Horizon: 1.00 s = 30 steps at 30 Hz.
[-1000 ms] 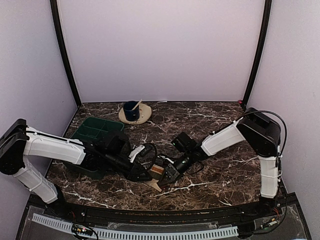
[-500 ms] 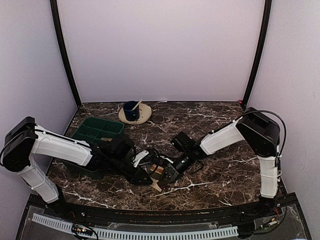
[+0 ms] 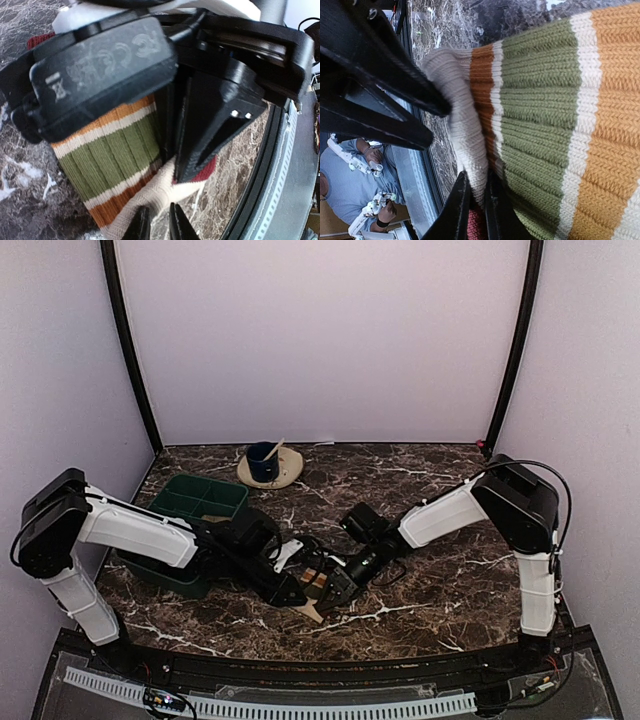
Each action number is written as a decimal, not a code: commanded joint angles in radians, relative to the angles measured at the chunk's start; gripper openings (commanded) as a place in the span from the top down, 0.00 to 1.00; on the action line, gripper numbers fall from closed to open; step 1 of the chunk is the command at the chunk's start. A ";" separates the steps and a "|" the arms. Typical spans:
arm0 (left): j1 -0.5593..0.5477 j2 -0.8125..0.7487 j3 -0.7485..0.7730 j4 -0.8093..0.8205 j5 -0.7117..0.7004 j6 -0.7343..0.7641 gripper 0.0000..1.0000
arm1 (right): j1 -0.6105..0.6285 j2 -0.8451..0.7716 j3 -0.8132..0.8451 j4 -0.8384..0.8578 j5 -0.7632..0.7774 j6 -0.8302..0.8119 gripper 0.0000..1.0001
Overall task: Roll the socks
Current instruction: Roll the sock at the center of the board.
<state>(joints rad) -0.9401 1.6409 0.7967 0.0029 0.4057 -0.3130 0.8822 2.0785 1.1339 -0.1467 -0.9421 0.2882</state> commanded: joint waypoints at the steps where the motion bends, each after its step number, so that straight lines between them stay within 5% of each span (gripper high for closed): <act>1: -0.003 0.027 0.033 -0.028 -0.022 0.017 0.84 | -0.008 0.029 0.012 -0.034 0.046 -0.022 0.90; 10: -0.003 0.062 0.037 -0.029 -0.047 0.005 0.85 | -0.008 0.036 0.039 -0.067 0.077 -0.038 0.87; 21: -0.003 0.098 0.047 -0.075 -0.112 -0.023 0.90 | -0.008 0.024 0.058 -0.120 0.175 -0.070 0.62; 30: -0.002 0.108 0.049 -0.094 -0.126 -0.044 0.91 | -0.008 -0.007 0.039 -0.120 0.228 -0.081 0.56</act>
<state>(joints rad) -0.9401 1.7176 0.8482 -0.0055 0.3054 -0.3267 0.8818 2.0697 1.1961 -0.2478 -0.8978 0.2531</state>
